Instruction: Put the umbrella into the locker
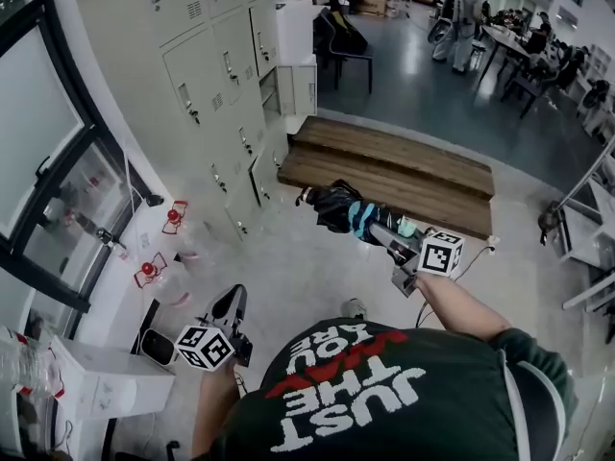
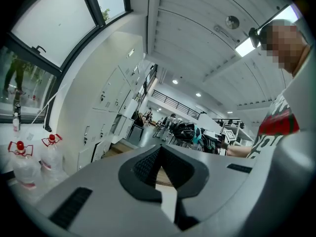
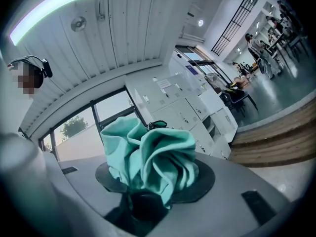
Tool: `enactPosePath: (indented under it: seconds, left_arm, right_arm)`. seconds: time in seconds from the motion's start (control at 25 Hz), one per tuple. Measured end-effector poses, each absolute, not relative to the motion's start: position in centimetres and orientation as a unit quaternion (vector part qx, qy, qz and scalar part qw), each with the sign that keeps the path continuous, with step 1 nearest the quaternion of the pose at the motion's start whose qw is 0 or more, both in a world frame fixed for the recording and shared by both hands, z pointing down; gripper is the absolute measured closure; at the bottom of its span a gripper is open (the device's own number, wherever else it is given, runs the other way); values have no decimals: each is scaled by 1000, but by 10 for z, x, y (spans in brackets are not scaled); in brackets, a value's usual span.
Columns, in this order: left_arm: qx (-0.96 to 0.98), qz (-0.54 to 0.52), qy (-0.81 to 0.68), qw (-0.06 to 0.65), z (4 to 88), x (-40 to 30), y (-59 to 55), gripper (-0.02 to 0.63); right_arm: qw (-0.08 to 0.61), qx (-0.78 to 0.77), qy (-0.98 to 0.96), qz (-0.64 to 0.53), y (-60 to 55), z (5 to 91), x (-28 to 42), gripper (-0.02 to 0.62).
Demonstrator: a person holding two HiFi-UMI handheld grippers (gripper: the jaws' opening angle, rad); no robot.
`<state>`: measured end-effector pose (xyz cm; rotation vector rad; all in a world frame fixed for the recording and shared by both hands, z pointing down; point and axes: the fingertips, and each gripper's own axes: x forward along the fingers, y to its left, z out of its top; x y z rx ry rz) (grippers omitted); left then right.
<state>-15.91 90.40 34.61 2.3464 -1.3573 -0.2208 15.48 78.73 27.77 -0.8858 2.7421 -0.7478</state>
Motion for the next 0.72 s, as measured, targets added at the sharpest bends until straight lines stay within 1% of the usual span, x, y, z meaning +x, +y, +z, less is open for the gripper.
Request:
enactPosePath:
  seconds: [0.16,0.32,0.48,0.72]
  left_arm:
    - [839,-73,-497,210,350,-153,872,598]
    - [831,-68,-510,211,357,-135,816,598]
    - [826,-67,-519,207,357,-99,728,598]
    - [822,-69,-521,220,339,-31,587,598]
  right_arm:
    - [88,-285,921,-252,745,283,159,374]
    - [98,-270,922,-260,681,297,175,374]
    - [105,-250,927,-260,596,301,203,374]
    - [107,-240,933,-248,461,293,266,374]
